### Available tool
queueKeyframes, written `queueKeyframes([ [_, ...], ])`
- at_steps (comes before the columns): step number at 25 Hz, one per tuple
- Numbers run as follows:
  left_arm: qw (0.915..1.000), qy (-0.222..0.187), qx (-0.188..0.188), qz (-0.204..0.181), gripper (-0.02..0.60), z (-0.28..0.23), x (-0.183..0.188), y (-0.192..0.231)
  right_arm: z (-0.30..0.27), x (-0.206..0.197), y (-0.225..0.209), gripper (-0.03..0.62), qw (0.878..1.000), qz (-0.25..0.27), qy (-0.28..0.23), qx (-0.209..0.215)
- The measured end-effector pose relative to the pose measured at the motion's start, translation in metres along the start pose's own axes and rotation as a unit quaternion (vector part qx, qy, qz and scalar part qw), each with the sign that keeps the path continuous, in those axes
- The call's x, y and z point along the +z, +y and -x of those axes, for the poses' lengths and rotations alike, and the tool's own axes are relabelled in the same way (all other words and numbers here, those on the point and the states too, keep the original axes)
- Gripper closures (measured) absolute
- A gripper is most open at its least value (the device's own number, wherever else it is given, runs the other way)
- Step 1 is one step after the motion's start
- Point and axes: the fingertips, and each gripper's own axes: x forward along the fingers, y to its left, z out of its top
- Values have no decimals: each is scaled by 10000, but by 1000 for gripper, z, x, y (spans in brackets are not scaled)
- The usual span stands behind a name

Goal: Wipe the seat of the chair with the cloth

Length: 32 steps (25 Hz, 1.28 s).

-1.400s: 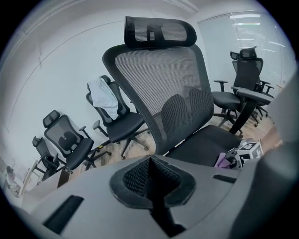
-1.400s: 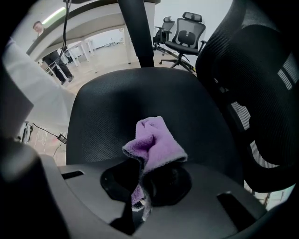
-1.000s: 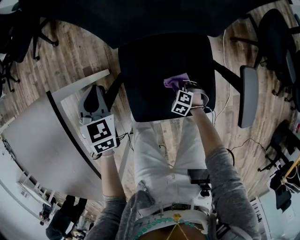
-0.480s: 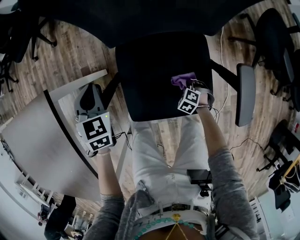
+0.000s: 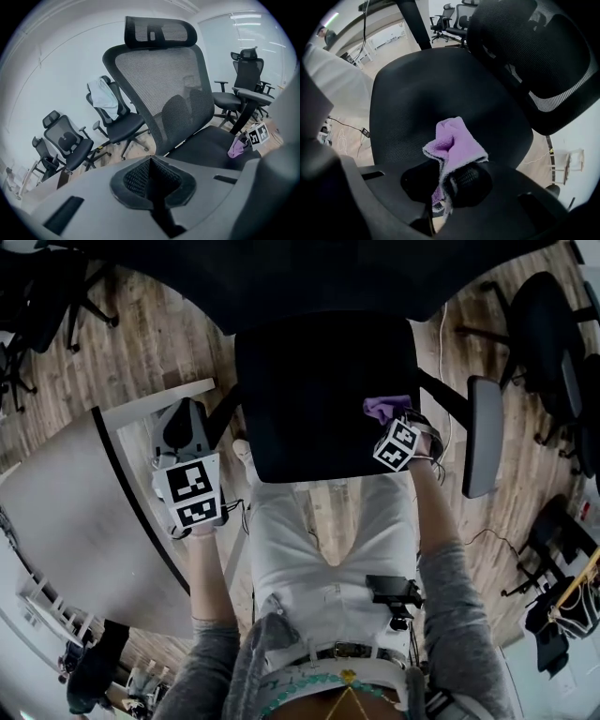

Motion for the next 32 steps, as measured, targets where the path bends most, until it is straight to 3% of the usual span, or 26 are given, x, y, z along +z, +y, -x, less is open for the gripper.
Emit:
queueKeyframes([
  [14,9998,-65,-131,132,578,-5,1,2,-2,-10,-6,546,9999,-14,-117,118],
  [26,9997,-44,-157,160,578,-6,-2,3,6,-5,-6,546,9964,-583,-247,-563],
  [32,9997,-32,-167,167,578,-8,-3,4,35,12,-2,546,9870,-1239,-885,-520],
])
